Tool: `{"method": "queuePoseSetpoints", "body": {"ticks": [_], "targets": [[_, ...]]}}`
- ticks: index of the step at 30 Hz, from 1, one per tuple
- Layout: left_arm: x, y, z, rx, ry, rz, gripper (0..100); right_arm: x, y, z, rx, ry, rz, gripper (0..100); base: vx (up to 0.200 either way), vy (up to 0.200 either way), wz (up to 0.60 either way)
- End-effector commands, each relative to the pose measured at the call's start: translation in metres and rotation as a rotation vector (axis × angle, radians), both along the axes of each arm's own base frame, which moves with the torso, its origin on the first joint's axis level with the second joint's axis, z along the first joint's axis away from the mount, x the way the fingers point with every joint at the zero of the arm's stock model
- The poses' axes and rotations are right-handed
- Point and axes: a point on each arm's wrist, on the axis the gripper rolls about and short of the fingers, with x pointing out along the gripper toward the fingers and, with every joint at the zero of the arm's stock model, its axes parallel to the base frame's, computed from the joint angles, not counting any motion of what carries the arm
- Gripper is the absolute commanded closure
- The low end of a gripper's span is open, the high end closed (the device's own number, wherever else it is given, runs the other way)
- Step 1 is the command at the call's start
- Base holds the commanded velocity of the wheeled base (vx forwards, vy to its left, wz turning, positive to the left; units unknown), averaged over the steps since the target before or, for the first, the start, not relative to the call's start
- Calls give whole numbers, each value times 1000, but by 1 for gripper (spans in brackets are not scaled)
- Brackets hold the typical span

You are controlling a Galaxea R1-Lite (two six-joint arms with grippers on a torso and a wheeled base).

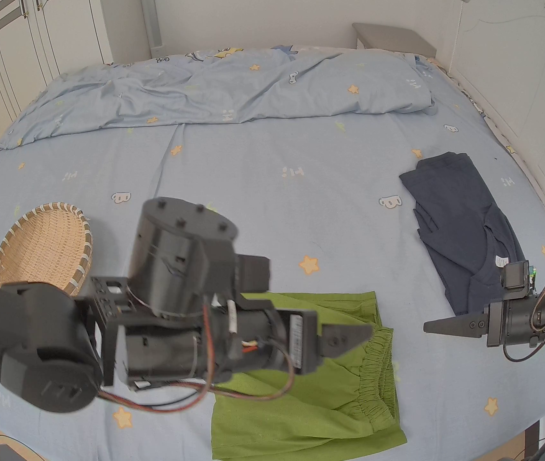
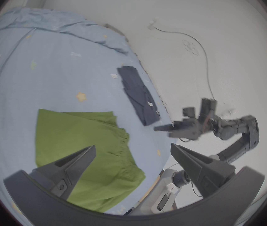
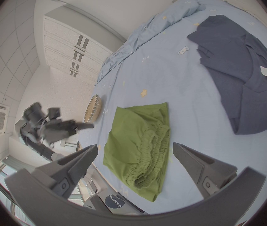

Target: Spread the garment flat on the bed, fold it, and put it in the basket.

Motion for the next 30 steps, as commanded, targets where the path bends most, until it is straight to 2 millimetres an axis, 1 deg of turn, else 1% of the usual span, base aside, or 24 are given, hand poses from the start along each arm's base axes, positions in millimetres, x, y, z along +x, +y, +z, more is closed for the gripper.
{"method": "queuePoseSetpoints", "body": {"ticks": [1,2,4,5,6,7,9,10,11,13,14,15,17,19,21,22,24,28,30], "targets": [[39,78,-19,-40,142,163,0,-2,35,3,-1,4,162,0,0,0,0],[44,93,-28,-42,184,173,0,-1,43,1,-9,21,197,0,0,0,0],[44,95,-29,-42,190,176,0,-1,44,1,-10,24,201,0,0,0,0],[50,120,-44,-62,269,175,0,-1,64,-2,-22,44,274,0,0,0,0],[51,122,-47,-63,281,176,0,0,65,-3,-24,48,280,0,0,0,0],[54,128,-55,-65,316,172,0,4,75,-6,-30,60,306,0,0,0,0],[61,130,-73,-44,349,165,0,13,91,-17,-48,100,341,0,0,0,0],[61,130,-74,-42,350,165,0,13,92,-17,-49,102,342,0,0,0,0],[66,134,-86,-17,352,169,0,11,103,-21,-57,114,381,0,0,0,0],[71,142,-95,5,340,177,0,7,116,-28,-68,138,424,0,0,0,0],[71,142,-95,5,340,177,0,7,116,-28,-68,138,424,0,0,0,0],[75,146,-102,18,338,177,0,6,127,-39,-91,173,454,0,0,0,0],[76,147,-106,25,348,178,0,6,132,-44,-113,183,456,0,0,0,0],[76,144,-111,32,364,170,0,2,141,-55,-163,197,459,0,0,0,0],[75,144,-112,34,368,167,0,0,145,-60,-178,210,470,0,0,0,0],[74,142,-113,36,373,162,0,-5,148,-63,-187,221,489,0,0,0,0],[73,138,-113,38,374,147,0,-8,148,-64,-193,230,495,0,0,0,0],[67,125,-114,48,384,101,0,-11,139,-72,-213,259,481,0,0,0,0],[63,121,-115,53,389,83,0,-10,130,-79,-230,284,461,0,0,0,0]]}}
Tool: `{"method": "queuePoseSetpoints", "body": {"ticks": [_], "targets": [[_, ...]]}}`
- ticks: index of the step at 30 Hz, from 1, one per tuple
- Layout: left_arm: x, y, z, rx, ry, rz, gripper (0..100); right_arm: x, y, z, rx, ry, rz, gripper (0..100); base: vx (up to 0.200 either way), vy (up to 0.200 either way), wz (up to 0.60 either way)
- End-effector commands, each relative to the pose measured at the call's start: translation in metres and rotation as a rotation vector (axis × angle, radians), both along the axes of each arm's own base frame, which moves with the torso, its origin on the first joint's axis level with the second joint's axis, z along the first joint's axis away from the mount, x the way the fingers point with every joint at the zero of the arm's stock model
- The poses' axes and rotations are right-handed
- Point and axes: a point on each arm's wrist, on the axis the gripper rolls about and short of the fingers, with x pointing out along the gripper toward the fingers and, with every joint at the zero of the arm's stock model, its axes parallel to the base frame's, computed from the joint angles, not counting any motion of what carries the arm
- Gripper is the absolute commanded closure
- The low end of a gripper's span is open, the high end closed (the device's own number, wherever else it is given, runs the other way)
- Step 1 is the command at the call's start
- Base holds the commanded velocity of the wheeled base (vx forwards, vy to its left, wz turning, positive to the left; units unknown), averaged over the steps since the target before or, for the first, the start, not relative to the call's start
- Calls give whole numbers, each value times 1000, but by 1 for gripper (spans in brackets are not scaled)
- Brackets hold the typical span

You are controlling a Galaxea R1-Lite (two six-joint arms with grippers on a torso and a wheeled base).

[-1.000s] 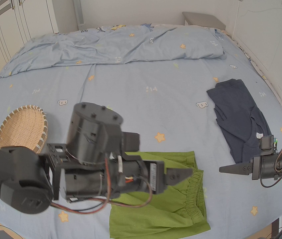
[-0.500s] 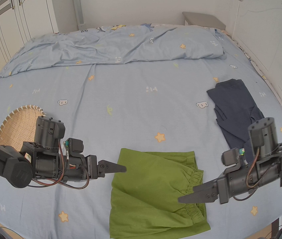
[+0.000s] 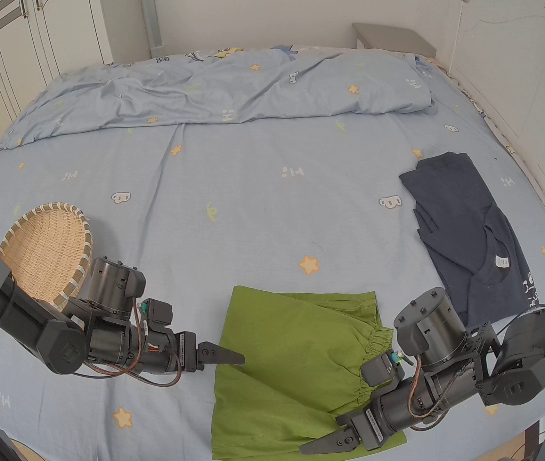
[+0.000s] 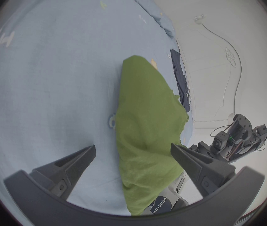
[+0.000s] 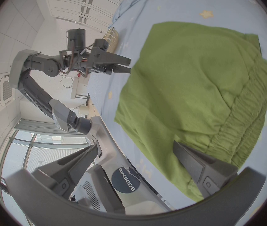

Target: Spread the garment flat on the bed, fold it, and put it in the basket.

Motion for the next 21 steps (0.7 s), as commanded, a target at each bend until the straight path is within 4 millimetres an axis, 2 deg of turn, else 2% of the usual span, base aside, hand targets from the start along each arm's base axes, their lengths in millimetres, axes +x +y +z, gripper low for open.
{"method": "queuePoseSetpoints", "body": {"ticks": [1,3,8,11,14,21], "targets": [[-5,-8,-6,8,25,-33,0,0,-10,-15,-48,41,-21,0,0,0,0],[-7,-13,-6,7,28,-51,0,4,-30,-24,-66,72,-77,0,0,0,0],[-8,-22,-13,9,48,-76,0,12,-49,-30,-48,60,-123,0,0,0,0],[-7,-26,-15,1,47,-80,0,15,-54,-31,-27,48,-125,0,0,0,0],[-8,-43,-20,-35,51,-98,0,17,-58,-34,-18,42,-136,0,0,0,0],[-10,-58,-28,-67,57,-112,0,18,-61,-35,-16,44,-147,0,0,0,0]]}}
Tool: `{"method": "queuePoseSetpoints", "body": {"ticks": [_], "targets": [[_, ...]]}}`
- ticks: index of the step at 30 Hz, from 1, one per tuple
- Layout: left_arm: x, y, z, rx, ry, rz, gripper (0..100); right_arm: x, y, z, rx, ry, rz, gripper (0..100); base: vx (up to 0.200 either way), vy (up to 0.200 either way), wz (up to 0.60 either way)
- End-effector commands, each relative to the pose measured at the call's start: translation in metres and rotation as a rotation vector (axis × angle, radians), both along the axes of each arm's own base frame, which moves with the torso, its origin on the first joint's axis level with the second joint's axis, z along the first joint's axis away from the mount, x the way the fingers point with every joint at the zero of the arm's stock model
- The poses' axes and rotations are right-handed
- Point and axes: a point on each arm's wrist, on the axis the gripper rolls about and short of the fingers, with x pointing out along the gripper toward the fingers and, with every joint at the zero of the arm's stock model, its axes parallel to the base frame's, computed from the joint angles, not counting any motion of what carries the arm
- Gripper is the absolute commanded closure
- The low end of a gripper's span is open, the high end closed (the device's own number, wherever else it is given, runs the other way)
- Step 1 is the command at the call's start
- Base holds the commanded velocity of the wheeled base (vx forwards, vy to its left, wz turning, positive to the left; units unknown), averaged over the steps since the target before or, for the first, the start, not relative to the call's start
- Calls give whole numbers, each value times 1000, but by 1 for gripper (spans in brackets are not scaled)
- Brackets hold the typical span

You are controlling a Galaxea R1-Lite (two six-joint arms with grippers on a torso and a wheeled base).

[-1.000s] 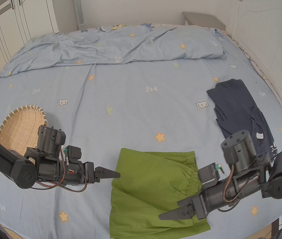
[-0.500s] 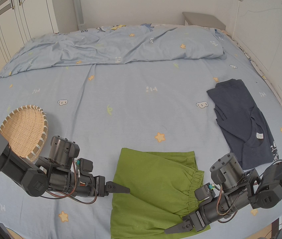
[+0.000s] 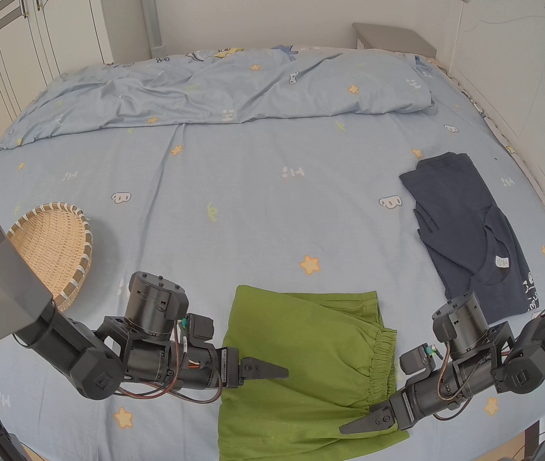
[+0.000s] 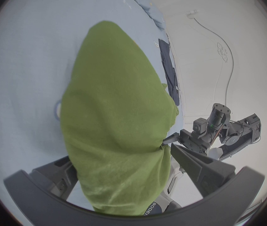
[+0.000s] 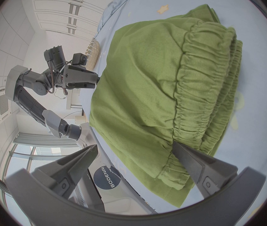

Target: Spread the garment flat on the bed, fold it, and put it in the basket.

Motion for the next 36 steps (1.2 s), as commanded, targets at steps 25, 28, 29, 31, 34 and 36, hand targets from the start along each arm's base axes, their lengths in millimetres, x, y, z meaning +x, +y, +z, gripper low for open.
{"method": "queuePoseSetpoints", "body": {"ticks": [25,28,29,31,34,36], "targets": [[-6,-13,-3,-32,25,-73,100,-2,-8,13,76,-37,-11,0,0,0,0],[-8,-4,13,-57,-15,-57,100,8,-16,32,111,-96,-69,0,0,0,0],[-8,-4,13,-57,-15,-57,100,8,-16,32,111,-96,-69,0,0,0,0],[-5,9,31,-83,-57,-18,100,20,-30,60,131,-141,-145,0,0,0,0],[0,16,40,-89,-78,7,100,35,-46,90,139,-169,-218,0,0,0,0],[2,21,48,-95,-97,27,100,42,-54,104,137,-182,-254,0,0,0,0]]}}
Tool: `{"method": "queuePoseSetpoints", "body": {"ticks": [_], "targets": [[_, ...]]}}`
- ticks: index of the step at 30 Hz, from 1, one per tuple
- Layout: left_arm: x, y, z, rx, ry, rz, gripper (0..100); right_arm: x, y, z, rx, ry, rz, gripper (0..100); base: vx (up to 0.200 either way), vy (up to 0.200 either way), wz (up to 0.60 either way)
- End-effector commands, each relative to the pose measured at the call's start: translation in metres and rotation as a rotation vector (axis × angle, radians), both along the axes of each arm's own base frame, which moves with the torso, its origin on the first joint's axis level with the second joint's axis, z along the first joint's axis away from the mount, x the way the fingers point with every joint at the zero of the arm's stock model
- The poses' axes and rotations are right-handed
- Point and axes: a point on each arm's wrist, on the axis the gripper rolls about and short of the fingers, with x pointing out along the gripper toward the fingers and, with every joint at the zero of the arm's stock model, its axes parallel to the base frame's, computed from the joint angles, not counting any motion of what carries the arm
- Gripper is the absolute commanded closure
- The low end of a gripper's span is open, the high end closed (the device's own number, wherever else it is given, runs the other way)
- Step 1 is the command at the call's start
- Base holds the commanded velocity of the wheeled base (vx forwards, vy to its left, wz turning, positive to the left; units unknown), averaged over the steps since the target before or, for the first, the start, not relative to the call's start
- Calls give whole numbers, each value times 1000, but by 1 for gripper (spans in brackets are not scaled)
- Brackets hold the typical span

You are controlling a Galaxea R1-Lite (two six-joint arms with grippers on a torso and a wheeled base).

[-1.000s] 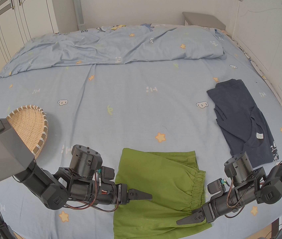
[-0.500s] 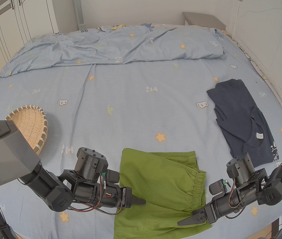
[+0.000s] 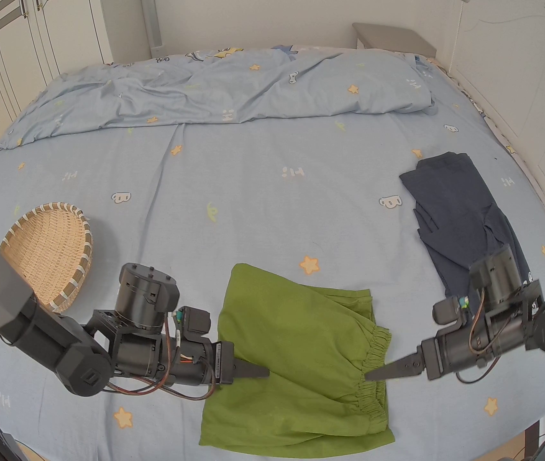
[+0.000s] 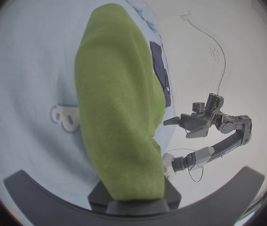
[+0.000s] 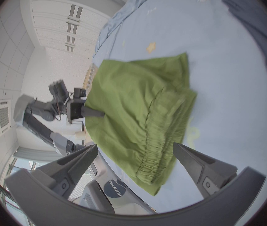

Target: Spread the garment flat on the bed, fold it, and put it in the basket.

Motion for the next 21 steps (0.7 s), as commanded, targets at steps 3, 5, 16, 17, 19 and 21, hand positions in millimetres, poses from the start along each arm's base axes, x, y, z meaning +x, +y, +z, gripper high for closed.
{"method": "queuePoseSetpoints", "body": {"ticks": [3,5,16,17,19,21], "targets": [[11,21,39,-41,-86,74,100,23,-37,73,58,-157,-159,0,0,0,0],[14,25,42,-32,-79,88,100,21,-40,75,61,-167,-170,0,0,0,0],[21,49,72,47,-35,126,100,11,-41,78,87,-165,-146,0,0,200,0],[20,51,73,48,-40,123,100,10,-42,80,89,-171,-146,0,0,200,0],[18,50,74,47,-41,115,100,10,-42,81,91,-177,-146,0,0,200,0],[16,48,73,49,-37,107,100,9,-42,82,92,-180,-146,0,0,200,0]]}}
